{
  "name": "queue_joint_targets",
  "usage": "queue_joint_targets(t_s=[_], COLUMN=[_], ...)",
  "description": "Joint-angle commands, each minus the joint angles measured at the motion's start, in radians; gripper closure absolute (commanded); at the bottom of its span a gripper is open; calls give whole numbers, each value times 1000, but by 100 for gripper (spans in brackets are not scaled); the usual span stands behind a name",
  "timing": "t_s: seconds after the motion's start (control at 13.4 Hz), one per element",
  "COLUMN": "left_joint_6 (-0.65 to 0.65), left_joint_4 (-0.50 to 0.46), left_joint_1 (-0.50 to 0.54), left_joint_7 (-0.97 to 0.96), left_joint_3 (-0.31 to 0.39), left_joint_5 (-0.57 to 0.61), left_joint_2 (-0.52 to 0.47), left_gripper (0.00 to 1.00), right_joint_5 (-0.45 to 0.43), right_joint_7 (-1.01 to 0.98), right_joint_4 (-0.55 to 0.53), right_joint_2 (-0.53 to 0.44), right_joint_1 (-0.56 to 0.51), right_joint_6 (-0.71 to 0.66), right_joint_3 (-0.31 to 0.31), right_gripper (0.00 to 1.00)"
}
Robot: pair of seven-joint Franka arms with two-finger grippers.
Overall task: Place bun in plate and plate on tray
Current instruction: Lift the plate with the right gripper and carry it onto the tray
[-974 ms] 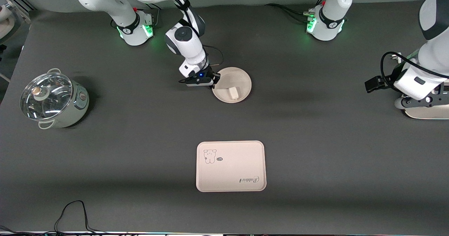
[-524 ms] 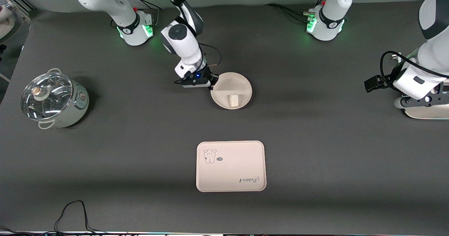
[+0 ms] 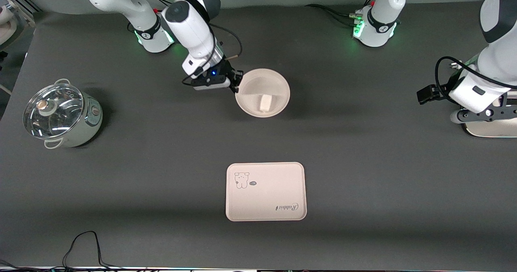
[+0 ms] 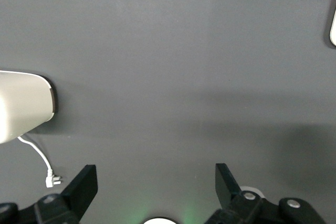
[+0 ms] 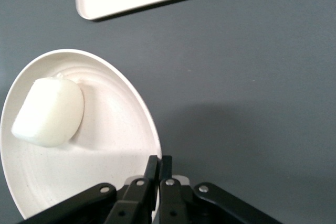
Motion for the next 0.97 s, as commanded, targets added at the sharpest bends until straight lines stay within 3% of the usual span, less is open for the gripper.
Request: queue_joint_targets(t_s=[0.0,0.3,0.67,0.9], left_joint_6=[-26,-31,-31,-31], left_joint_4=[24,29,30,32], left_joint_1=[-8,-7,-5,-4], left_joint_7=[14,14,17,21], left_joint_3=[8,8,8,8], left_joint_5=[-6,-6,-6,-6], left_joint_2=[7,11,11,11], left_gripper=[0,0,0,0], right_joint_5=[47,49,112,112], right_joint_7=[-65,-123,-142,-140], right_joint_4=[46,335,883,1090], right_joint_2=[33,294,652,796], right_joint_1=[-7,-119,-248,-289], right_joint_6=[-4,-15,-209,-246], right_joint_3=[-6,-4,-4,-4], right_gripper=[100,100,100,100])
